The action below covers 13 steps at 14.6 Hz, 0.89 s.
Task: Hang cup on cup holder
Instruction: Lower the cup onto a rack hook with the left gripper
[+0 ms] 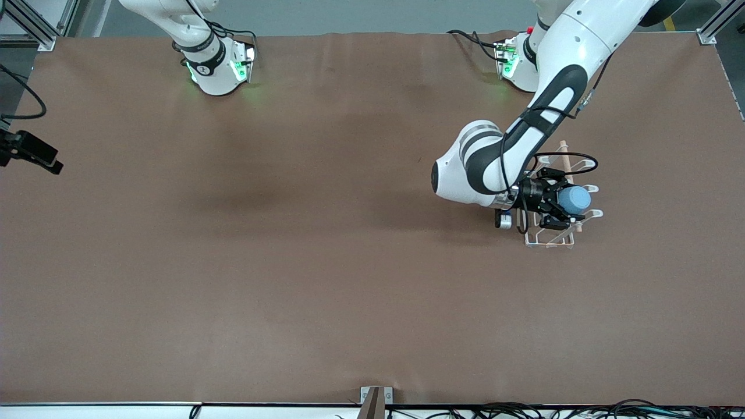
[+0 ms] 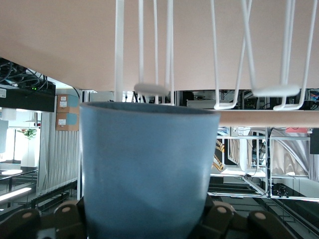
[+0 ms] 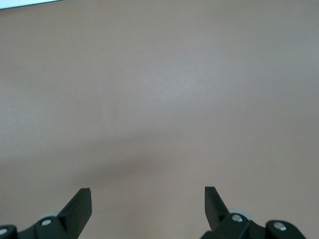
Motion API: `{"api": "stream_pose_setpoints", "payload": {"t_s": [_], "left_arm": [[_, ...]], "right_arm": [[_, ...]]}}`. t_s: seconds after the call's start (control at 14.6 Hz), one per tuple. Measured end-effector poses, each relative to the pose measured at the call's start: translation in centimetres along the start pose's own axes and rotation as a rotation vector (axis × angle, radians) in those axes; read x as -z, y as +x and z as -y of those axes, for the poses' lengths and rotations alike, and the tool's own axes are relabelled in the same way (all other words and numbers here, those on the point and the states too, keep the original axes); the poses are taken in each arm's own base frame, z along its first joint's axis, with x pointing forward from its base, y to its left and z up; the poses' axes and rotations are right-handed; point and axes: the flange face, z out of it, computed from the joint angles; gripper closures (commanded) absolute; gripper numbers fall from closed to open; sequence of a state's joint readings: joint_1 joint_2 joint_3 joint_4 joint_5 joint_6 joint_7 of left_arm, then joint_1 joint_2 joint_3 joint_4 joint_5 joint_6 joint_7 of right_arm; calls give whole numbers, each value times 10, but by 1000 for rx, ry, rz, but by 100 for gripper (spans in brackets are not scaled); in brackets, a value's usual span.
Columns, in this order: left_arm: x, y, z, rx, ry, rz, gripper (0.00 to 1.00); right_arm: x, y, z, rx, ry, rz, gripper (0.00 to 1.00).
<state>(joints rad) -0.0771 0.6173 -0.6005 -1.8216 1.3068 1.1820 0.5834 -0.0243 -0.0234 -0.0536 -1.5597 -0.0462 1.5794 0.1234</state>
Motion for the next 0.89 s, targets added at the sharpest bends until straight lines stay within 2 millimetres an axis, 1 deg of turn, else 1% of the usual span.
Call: {"api": "stream_pose_setpoints", "payload": {"t_s": [0.14,0.21,0.48,0.62,0.75,0.82,0.89], "left_arm": [[-2,6,-1,-8,-5,4,97],[-3,10,-3,-14,-8,7,97],[-11,34,-10,-6,-19,48,96],[-14,47,-13,7,-16,59,94],[-17,60,-15,8,-10,71,88],[-20,64,-16,4,-7,78,81],[-21,68,-16,0,-4,83,77]], "right_arm": [[7,-10,14,-16,-1,14,0],[10,-12,19,-13,0,8,0],[29,-11,20,1,7,-33,0],[29,-11,19,35,6,-31,0],[27,-10,15,62,5,-27,0],[27,-9,14,65,5,-26,0],[26,-9,14,67,4,-25,0]]}}
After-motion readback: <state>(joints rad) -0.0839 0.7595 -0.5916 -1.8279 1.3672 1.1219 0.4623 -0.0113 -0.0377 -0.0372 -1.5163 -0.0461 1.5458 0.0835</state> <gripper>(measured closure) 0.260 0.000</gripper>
